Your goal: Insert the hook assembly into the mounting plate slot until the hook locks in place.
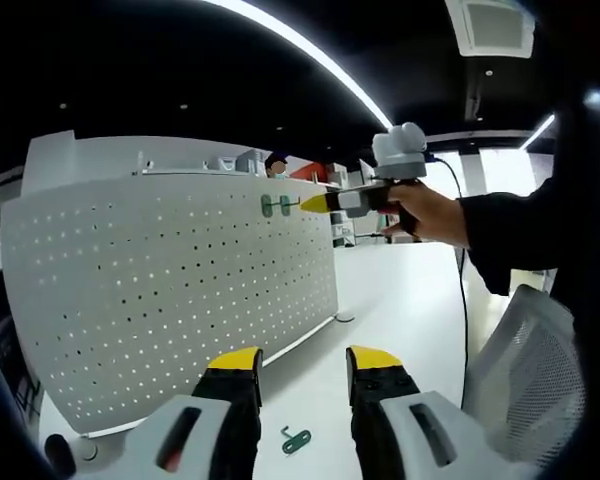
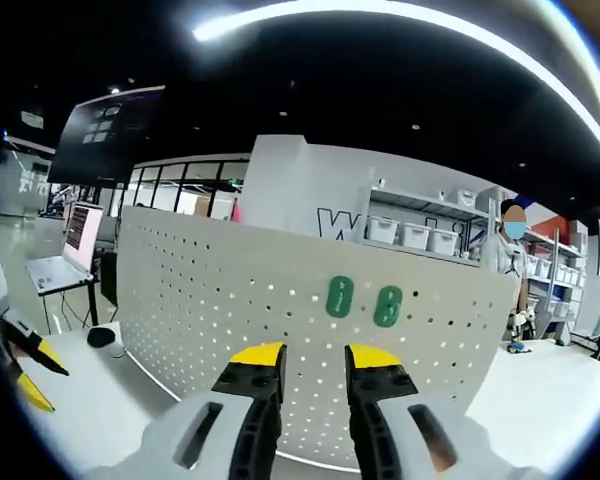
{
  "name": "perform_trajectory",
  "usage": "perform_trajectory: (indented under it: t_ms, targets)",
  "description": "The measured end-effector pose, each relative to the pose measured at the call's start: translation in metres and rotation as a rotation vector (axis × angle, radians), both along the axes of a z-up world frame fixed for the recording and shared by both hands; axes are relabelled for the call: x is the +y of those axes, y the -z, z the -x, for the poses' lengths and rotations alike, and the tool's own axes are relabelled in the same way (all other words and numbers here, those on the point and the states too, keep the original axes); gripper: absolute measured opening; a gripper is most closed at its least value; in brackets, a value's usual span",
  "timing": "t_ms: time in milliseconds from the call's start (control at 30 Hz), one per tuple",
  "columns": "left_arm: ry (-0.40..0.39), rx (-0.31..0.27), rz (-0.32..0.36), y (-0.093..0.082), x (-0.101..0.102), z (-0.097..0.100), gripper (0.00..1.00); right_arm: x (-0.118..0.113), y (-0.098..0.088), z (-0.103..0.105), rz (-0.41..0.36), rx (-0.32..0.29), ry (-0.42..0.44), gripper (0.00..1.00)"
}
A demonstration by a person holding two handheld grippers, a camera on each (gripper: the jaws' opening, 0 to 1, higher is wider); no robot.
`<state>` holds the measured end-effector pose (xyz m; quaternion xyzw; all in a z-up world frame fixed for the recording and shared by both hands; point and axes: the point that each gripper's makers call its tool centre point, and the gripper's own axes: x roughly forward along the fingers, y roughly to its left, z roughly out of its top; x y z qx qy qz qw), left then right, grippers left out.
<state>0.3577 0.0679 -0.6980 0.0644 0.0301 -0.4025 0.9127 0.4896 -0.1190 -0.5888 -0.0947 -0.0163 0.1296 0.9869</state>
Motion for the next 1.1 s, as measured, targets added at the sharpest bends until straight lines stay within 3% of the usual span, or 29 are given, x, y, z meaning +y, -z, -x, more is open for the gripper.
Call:
perform_trajectory:
  t_ms: [600,1100]
  targets:
    - [-0.003,-0.011,-0.012,-0.001,0.000,0.001,0.34,0.042,0.027,0.041,-0.003,0.052,-0.109,0.21]
    - [-0.021,-0.002,-0.013,0.001,0.006,-0.002,0.34,0.062,0.079,0.073,0.027,0.161,-0.171,0.21]
